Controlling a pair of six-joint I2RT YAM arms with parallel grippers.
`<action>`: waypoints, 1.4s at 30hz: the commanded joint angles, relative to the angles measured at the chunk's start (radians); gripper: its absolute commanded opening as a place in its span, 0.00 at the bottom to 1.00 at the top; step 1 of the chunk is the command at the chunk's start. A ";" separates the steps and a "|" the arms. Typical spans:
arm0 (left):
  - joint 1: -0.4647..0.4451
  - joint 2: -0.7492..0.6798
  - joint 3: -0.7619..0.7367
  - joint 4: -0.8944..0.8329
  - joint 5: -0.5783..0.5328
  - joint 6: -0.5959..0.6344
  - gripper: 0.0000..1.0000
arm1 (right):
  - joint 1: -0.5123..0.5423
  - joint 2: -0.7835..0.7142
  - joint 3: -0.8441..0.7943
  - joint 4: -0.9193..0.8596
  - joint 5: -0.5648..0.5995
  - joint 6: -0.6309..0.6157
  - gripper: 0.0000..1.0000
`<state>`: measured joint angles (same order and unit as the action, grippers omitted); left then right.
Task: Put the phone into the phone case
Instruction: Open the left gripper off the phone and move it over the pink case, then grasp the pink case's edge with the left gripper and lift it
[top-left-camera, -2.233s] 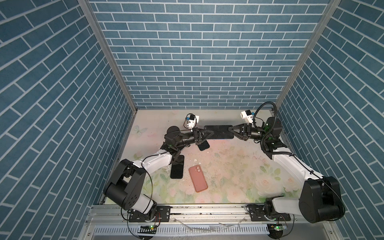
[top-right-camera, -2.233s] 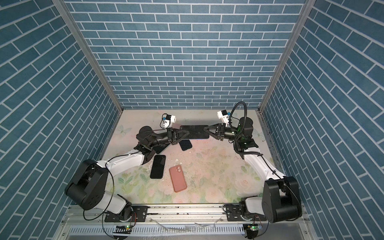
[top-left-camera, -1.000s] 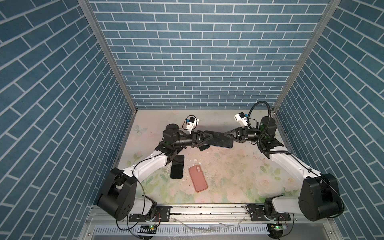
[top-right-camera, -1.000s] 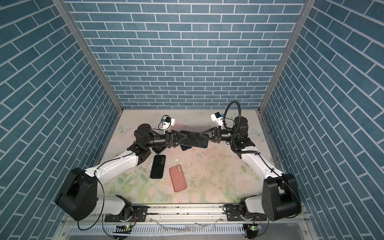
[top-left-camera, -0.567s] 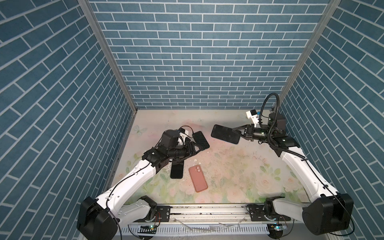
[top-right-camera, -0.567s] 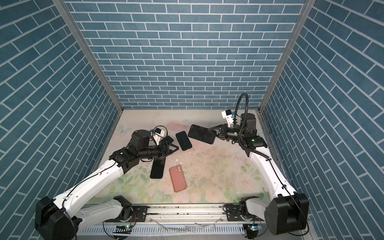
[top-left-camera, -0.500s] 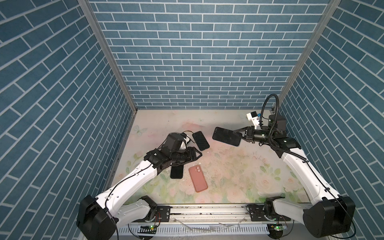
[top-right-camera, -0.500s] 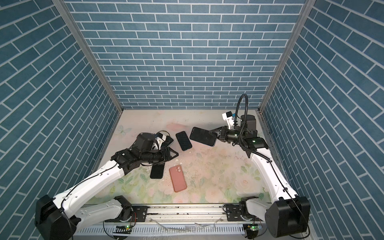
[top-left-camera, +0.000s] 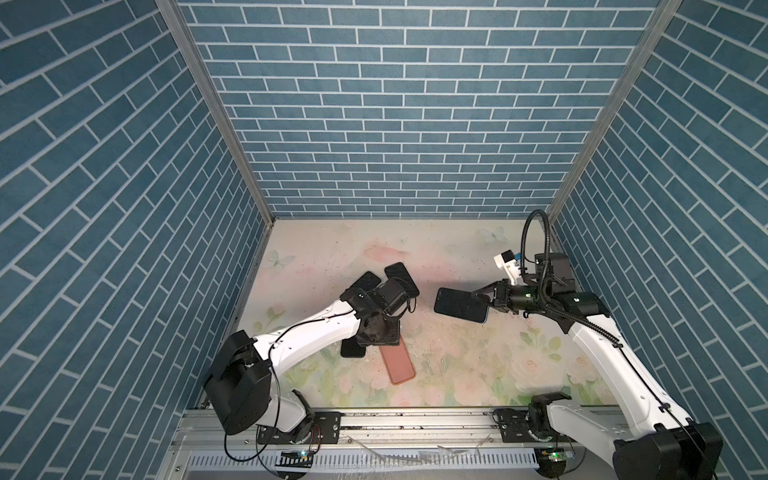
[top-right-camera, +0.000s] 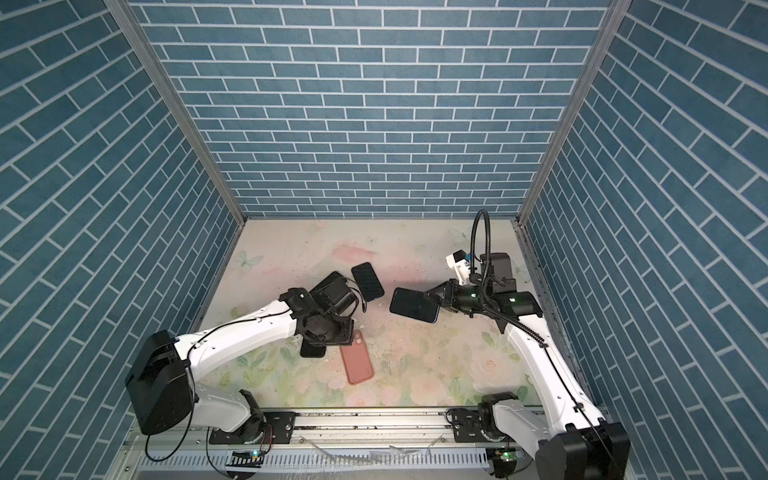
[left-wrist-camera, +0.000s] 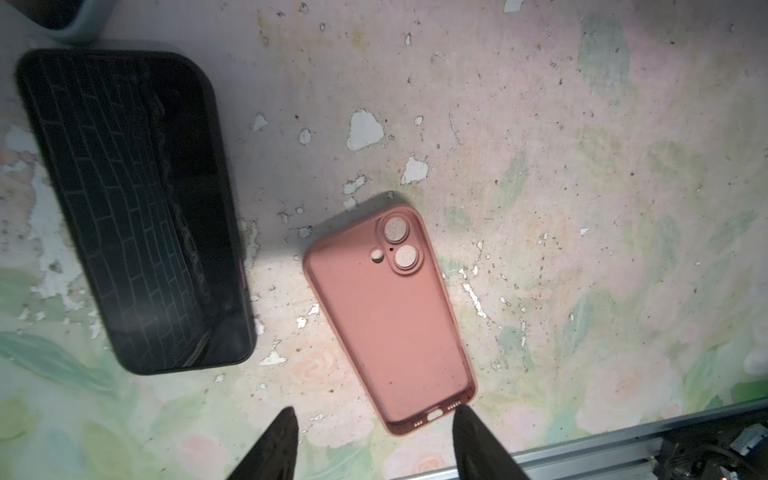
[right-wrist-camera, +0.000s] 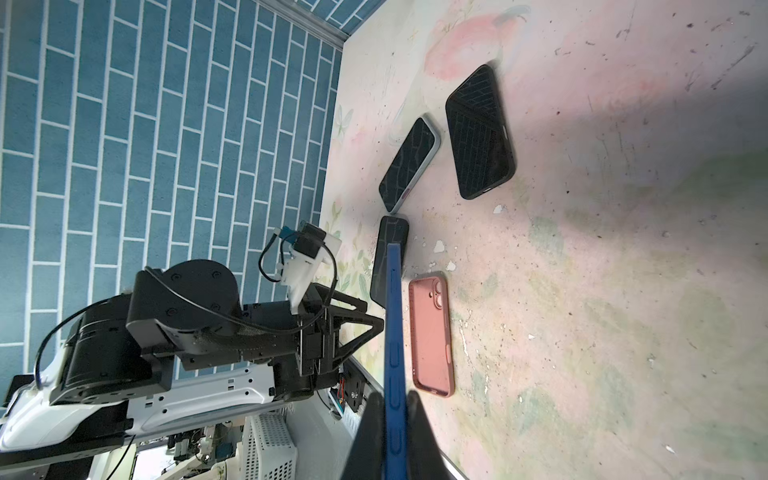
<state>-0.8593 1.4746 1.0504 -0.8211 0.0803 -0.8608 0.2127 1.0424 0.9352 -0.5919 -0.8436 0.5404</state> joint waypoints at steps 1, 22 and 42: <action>-0.039 0.074 0.015 0.064 -0.006 -0.122 0.61 | -0.015 -0.016 -0.012 -0.003 0.022 -0.040 0.00; -0.093 0.398 0.154 0.145 -0.076 -0.029 0.13 | -0.156 -0.072 -0.040 -0.101 0.045 -0.067 0.00; -0.169 0.316 0.311 0.036 0.099 0.890 0.00 | -0.353 -0.132 -0.038 -0.123 0.191 0.024 0.00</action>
<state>-0.9974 1.8332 1.3228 -0.7418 0.1223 -0.2211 -0.1226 0.9180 0.9001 -0.7078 -0.6533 0.5453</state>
